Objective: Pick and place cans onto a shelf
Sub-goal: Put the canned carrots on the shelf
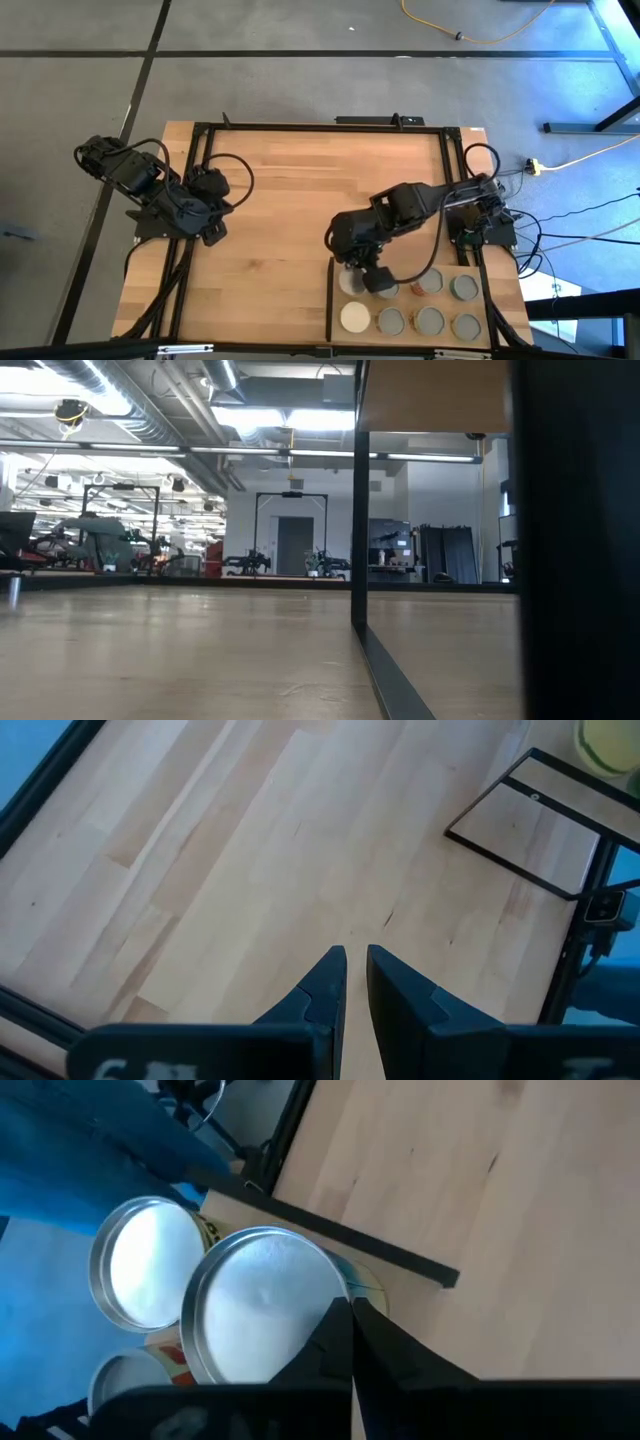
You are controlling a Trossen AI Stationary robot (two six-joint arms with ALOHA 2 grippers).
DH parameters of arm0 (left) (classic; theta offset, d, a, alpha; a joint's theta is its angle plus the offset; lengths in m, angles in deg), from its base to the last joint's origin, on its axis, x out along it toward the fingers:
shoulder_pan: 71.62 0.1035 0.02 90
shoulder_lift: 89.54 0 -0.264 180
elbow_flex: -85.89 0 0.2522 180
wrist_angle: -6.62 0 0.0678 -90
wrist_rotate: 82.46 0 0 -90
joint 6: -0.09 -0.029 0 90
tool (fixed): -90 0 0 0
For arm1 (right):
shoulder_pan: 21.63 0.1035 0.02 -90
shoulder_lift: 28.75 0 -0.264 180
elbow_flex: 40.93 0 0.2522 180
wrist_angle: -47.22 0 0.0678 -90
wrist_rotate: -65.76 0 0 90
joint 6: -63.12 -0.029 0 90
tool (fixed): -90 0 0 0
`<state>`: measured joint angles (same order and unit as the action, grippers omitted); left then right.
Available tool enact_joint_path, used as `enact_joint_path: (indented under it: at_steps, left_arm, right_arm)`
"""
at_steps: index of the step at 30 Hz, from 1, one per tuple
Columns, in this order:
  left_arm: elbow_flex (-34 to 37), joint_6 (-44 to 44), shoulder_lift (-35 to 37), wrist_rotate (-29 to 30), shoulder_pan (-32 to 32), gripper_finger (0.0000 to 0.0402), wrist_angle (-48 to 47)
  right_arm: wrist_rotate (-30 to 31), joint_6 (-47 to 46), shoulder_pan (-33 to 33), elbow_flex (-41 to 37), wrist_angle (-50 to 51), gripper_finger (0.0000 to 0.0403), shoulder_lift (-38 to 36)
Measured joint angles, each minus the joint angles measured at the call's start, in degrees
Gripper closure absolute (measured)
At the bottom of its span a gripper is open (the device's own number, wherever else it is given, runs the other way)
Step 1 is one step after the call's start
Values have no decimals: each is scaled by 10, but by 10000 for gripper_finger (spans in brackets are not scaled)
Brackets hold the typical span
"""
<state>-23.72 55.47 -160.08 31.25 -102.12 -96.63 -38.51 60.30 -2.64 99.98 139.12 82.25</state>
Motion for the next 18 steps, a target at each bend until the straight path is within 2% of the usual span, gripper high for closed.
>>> enact_joint_path:
  at_steps: [8, 18]
  left_arm:
    - [0, 0, 0, -7, 0, 365, 0]
    - [0, 0, 0, -7, 0, 365, 0]
  right_arm:
    - [-33, 4, -7, -26, -1, 403, 0]
    - [-34, 16, -14, -27, 5, 380, 0]
